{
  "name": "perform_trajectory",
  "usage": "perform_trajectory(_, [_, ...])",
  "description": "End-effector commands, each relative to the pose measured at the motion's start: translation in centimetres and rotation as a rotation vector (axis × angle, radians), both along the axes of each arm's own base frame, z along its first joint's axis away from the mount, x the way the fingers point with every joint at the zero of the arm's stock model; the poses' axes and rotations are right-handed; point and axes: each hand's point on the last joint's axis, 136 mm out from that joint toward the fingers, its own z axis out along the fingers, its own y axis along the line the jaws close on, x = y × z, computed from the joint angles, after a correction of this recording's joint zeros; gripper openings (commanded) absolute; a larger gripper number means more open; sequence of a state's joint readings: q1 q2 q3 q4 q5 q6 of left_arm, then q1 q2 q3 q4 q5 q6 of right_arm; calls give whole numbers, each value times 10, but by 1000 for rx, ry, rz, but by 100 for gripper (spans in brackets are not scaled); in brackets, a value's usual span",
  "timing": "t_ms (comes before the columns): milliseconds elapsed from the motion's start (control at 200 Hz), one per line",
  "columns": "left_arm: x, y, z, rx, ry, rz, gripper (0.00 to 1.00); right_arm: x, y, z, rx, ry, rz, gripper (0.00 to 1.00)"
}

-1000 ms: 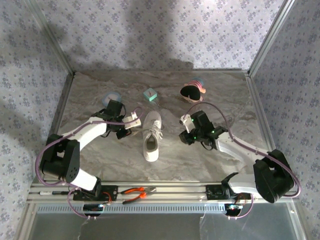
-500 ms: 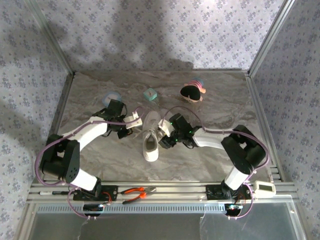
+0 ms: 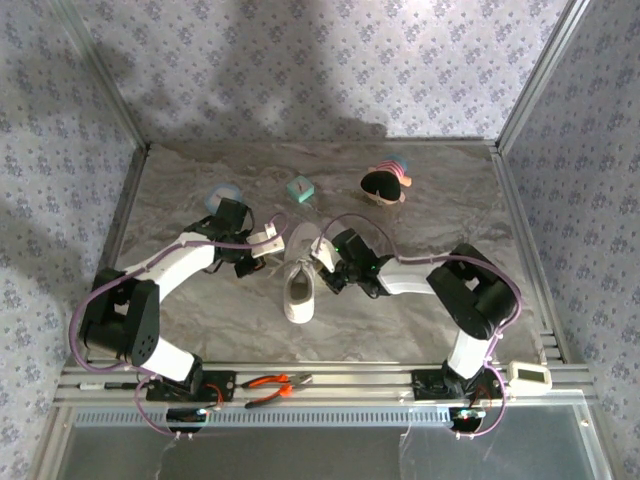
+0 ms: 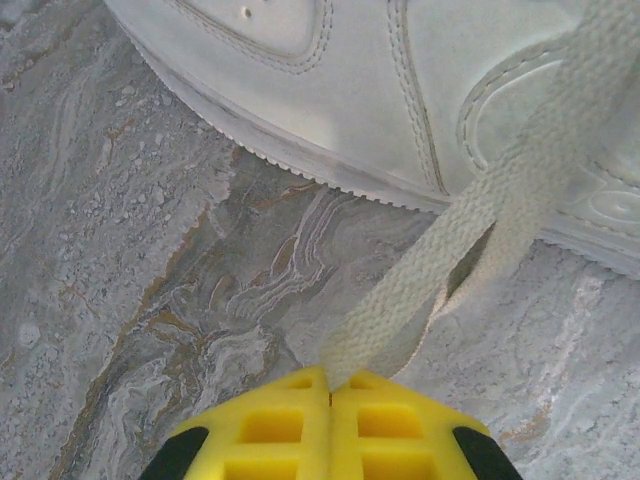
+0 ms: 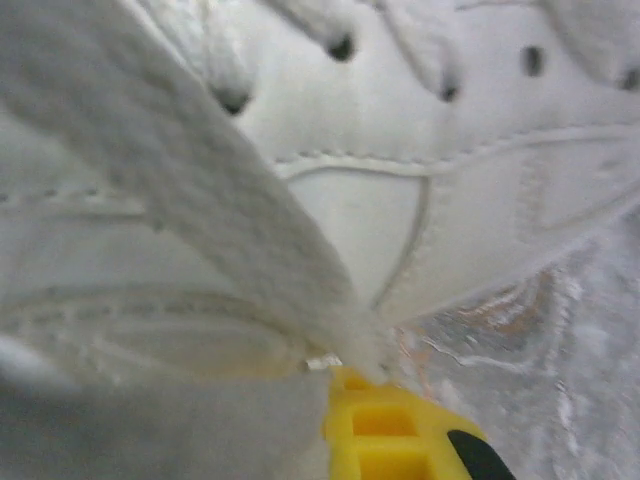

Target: Tie the shoes

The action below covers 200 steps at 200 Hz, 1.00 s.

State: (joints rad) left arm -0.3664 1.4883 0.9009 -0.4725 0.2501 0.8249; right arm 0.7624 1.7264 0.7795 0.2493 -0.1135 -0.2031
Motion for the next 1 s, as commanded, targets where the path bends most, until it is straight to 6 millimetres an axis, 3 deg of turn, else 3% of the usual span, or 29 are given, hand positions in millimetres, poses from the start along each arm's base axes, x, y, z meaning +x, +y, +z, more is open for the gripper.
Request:
perform_trajectory(0, [1, -2, 14, -32, -14, -5, 0, 13, -18, 27, 27, -89, -113, 0])
perform_trajectory(435, [-4, 11, 31, -40, -61, 41, 0, 0, -51, 47, 34, -81, -218, 0])
perform_trajectory(994, [-3, 27, 14, 13, -29, 120, 0, -22, -63, 18, -57, 81, -202, 0])
